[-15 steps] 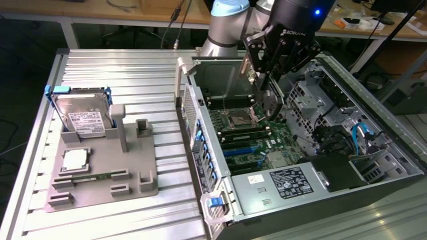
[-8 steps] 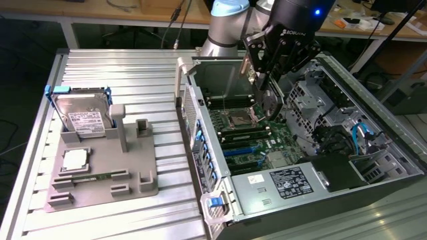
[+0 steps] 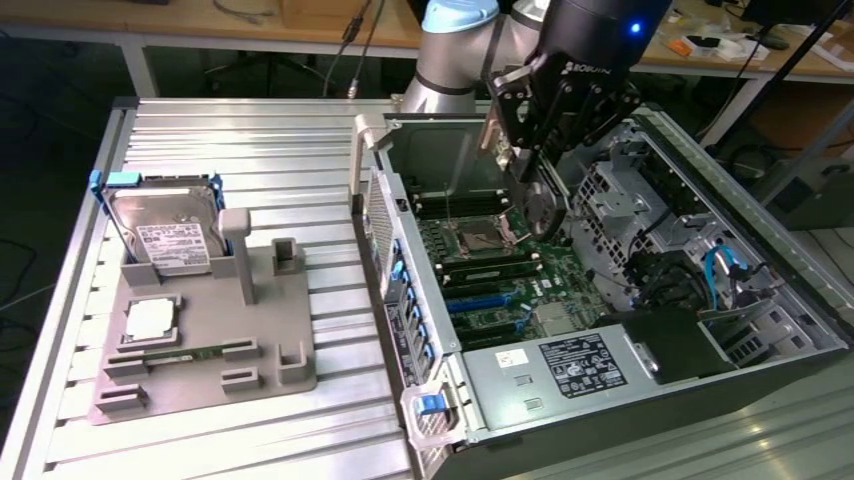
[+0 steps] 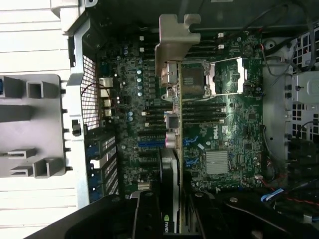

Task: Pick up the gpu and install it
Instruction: 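Insert the gpu into the slot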

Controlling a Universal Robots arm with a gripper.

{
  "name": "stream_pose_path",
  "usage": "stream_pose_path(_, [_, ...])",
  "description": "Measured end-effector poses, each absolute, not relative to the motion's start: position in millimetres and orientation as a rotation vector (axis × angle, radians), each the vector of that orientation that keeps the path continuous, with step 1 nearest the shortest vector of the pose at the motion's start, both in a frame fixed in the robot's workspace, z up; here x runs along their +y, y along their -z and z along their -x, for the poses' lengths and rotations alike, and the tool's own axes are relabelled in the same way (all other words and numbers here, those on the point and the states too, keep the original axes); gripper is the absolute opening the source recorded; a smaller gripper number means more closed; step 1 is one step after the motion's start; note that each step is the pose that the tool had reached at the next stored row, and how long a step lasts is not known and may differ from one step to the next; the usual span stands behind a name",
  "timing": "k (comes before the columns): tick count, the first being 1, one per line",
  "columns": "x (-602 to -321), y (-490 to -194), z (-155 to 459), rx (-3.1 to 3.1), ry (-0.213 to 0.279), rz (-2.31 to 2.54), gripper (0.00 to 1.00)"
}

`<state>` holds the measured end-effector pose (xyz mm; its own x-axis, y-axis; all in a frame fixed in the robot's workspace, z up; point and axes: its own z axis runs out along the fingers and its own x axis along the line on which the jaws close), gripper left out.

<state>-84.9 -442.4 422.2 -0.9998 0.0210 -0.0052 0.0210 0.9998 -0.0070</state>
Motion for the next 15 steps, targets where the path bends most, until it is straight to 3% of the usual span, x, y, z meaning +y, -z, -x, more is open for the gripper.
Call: stream_pose_path(15, [-442,-405,83,3.099,0.016,0.473,0.27])
